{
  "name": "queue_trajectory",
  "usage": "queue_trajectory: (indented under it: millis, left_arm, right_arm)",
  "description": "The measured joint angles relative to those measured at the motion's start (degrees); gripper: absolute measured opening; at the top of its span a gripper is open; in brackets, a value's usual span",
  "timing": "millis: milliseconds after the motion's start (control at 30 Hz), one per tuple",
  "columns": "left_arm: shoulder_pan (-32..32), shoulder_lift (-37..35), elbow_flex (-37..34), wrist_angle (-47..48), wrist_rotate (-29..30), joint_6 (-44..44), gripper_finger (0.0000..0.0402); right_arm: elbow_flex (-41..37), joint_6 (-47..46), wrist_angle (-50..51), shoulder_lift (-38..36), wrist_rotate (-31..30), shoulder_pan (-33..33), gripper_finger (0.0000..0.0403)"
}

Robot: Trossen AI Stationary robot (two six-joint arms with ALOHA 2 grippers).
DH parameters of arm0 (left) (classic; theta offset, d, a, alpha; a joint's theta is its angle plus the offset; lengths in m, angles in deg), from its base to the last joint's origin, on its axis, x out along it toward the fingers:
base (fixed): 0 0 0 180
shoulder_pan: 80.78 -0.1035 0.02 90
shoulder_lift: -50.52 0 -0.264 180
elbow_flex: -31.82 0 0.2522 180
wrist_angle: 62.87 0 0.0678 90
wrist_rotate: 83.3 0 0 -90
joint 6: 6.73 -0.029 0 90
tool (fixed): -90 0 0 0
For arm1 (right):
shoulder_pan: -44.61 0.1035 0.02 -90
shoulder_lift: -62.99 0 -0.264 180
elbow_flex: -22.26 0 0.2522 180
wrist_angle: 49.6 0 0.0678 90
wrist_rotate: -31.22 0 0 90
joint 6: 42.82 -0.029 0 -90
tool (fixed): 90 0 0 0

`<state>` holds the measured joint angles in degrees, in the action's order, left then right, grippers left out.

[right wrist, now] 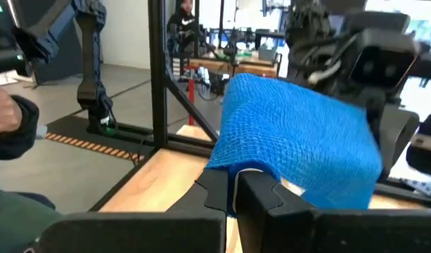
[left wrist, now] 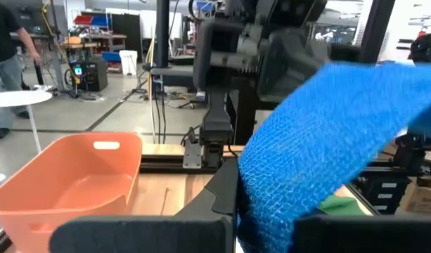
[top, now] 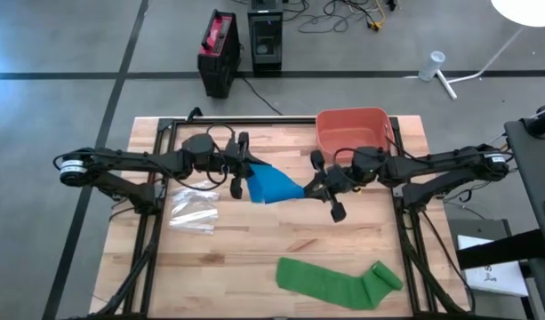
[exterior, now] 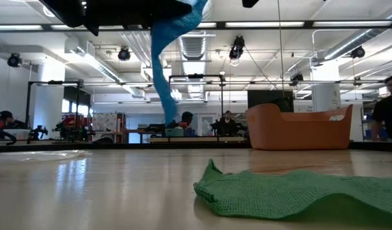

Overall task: Roll bandage
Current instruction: Roll the blue bandage

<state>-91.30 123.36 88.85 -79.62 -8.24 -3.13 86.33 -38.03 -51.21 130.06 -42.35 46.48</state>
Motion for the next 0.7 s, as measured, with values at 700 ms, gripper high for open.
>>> queue_trajectory:
  millis: [700]
  left_arm:
    - [2.12, 12.33, 0.38, -12.06, -0.06, 3.4, 0.0]
  right_arm:
    - [-0.02, 1.28, -4.81, -1.69, -17.95, -0.03, 0.0003]
